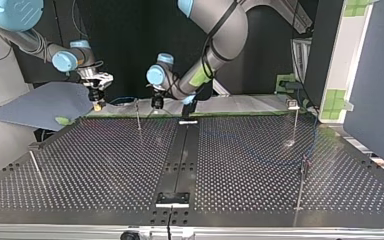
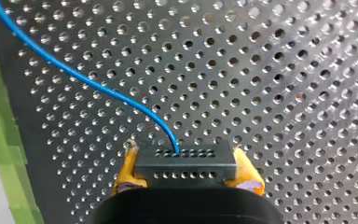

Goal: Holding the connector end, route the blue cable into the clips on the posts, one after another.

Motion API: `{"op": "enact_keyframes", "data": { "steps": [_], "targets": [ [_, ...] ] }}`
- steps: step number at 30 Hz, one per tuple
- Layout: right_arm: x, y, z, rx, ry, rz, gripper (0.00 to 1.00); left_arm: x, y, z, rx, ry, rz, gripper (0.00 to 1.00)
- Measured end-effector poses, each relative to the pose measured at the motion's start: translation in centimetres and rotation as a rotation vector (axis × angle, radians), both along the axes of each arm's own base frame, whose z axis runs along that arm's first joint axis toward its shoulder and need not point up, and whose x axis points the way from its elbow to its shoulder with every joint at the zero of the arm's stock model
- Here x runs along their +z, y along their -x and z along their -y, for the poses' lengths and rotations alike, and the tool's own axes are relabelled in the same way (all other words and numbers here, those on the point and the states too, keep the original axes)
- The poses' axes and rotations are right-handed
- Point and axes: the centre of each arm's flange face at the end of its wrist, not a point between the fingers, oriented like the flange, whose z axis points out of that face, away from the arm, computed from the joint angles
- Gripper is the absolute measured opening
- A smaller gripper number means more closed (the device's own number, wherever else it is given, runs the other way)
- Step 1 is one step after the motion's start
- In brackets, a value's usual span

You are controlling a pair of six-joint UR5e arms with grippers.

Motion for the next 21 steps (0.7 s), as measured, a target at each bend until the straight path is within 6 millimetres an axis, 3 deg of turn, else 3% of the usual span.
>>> {"op": "enact_keyframes", "data": {
  "steps": [17,21],
  "targets": [
    [0.2,-0.2,1.5,0.008,0.023,0.04,0.0,0.2,-0.6,-0.1,-0.021,0.014,0.005,0.0],
    [-0.7,-0.3,1.5,0.019,0.011,0.043,0.0,0.2,-0.8,-0.3,-0.021,0.014,0.004,0.2]
  ]
}}
